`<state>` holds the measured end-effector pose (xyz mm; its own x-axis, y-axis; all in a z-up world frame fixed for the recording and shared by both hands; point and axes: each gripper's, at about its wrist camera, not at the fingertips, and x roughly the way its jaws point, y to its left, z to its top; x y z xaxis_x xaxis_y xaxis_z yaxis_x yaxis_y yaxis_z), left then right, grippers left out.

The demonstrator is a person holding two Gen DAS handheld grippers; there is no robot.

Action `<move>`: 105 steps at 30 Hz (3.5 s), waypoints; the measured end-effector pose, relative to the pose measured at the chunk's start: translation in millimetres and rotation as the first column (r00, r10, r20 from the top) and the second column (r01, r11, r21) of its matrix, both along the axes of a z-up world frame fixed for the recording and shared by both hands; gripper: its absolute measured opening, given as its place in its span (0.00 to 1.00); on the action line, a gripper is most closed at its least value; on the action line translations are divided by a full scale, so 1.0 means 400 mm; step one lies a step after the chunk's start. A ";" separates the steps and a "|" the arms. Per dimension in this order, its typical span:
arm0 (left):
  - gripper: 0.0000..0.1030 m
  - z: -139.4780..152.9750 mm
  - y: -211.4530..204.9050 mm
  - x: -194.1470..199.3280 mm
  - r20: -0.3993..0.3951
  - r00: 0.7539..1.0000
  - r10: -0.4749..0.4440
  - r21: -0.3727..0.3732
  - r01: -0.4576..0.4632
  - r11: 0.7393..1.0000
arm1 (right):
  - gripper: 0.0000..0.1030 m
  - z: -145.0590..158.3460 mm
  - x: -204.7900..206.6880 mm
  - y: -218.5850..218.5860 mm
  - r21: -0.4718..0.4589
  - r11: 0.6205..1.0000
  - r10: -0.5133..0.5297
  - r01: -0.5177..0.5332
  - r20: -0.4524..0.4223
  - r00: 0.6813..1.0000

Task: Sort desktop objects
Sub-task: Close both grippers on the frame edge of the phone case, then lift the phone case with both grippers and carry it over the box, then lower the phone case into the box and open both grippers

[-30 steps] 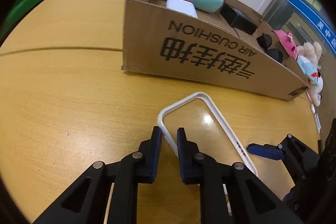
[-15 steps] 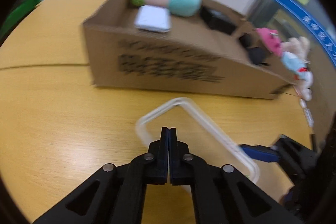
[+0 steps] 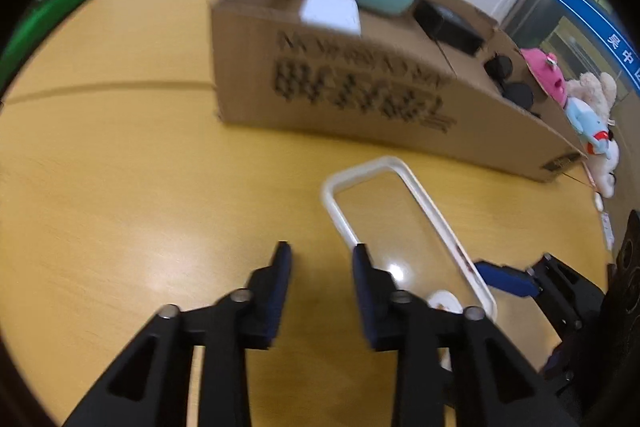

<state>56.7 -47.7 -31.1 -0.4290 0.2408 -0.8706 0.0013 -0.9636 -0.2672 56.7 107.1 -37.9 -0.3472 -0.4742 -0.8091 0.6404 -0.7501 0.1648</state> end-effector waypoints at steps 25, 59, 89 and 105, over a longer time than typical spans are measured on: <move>0.18 0.254 0.092 -0.049 -0.271 0.955 -0.123 -0.056 0.112 0.992 | 0.78 0.190 -0.048 0.039 -0.067 0.997 -0.043 0.031 -0.181 0.983; 0.17 0.389 0.189 -0.646 -0.287 0.923 -0.258 -0.020 0.264 0.964 | 0.78 0.426 -0.608 0.103 -0.067 0.978 -0.206 0.195 -0.269 0.941; 0.22 0.212 0.180 -0.547 -0.150 0.958 -0.244 -0.032 0.242 0.970 | 0.95 0.046 -0.556 0.138 0.032 0.966 -0.259 0.258 0.031 0.965; 0.76 0.208 0.107 -0.151 -0.556 0.827 -0.083 -0.186 -0.027 0.982 | 1.00 0.127 -0.193 0.148 -0.107 0.887 -0.461 0.450 -0.288 0.839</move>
<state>-3.5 -4.9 51.9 -0.8501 0.1250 -0.5116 -0.1233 -0.9917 -0.0375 -20.5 166.4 12.9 -0.7515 -0.2281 -0.6191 0.2503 -0.9668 0.0524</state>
